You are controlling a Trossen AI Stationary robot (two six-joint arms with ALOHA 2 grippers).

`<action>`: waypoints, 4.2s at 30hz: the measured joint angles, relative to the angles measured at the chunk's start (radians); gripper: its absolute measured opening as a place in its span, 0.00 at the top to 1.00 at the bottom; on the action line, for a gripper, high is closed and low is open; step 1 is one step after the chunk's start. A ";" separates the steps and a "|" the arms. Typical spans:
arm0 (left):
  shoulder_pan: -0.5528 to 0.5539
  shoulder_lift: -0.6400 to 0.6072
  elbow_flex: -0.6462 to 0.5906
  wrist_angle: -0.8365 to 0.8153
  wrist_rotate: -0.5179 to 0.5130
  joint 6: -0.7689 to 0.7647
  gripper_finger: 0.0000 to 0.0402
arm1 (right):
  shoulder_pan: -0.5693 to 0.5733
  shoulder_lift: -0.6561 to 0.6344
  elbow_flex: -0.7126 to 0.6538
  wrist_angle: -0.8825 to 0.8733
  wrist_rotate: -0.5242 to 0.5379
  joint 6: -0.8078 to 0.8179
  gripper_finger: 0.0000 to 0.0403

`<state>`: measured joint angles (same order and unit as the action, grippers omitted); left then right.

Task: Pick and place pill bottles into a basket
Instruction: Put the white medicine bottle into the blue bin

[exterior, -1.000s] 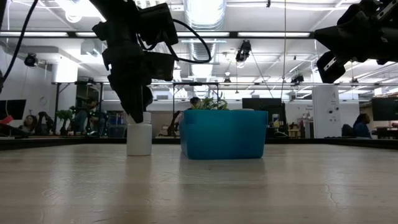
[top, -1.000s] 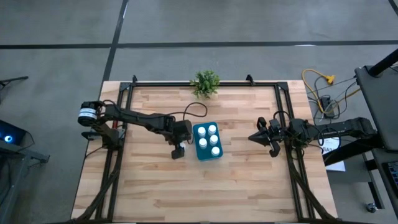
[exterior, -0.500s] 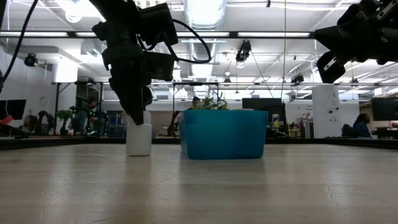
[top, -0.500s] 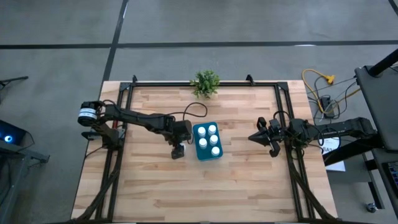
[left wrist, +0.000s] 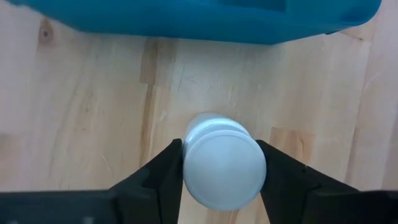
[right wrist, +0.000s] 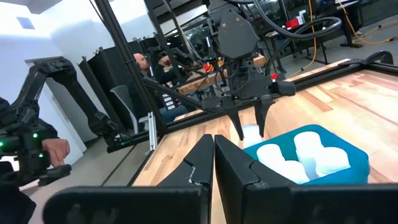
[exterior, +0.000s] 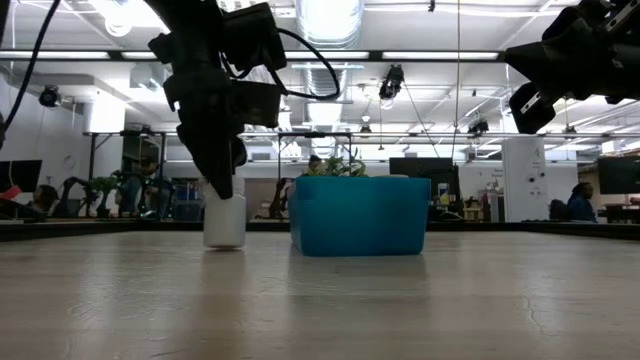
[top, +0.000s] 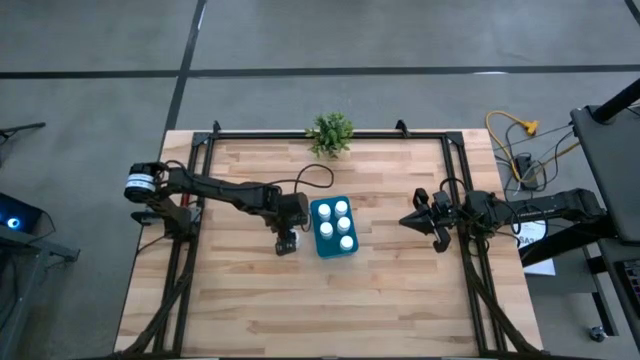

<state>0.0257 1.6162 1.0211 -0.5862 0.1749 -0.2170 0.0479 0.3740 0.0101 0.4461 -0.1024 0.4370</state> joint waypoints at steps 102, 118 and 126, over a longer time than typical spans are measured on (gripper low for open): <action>-0.080 0.090 0.313 0.094 -0.010 0.051 0.64 | -0.001 0.000 0.000 0.000 0.027 0.009 0.98; -0.105 0.089 0.448 -0.052 -0.106 0.126 0.64 | -0.001 0.000 0.000 0.000 0.027 0.009 0.98; -0.108 0.137 0.519 -0.156 -0.125 0.142 0.64 | 0.000 -0.001 0.000 0.000 0.027 0.009 0.98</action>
<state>-0.0820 1.7530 1.5402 -0.7420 0.0498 -0.0747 0.0475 0.3733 0.0097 0.4465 -0.0753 0.4458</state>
